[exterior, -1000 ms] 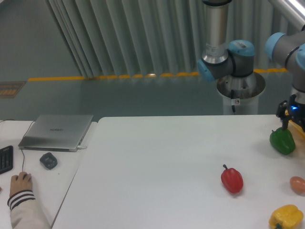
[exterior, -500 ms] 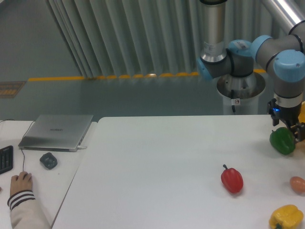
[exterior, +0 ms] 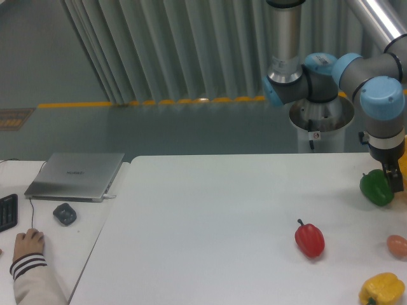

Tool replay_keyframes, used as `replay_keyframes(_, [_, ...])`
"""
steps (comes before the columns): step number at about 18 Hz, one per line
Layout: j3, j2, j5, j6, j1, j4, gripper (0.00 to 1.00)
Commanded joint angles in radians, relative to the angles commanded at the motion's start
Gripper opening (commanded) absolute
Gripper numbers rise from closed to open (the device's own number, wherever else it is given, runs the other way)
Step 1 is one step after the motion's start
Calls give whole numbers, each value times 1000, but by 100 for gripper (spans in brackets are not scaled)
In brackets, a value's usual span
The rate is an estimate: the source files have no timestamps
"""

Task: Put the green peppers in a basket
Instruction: 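Close the gripper around the green bell pepper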

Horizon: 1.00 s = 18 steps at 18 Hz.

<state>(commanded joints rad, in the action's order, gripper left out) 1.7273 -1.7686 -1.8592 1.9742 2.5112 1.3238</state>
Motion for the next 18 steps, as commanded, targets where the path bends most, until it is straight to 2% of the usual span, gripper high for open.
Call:
replay_keyframes(5, [3,-14,-14,50,-32,2,100])
replay_keyframes(10, [15,-15,-26,179,-37,20,100])
replay_keyframes(18, [54,-22,-75,256,-51,29,100])
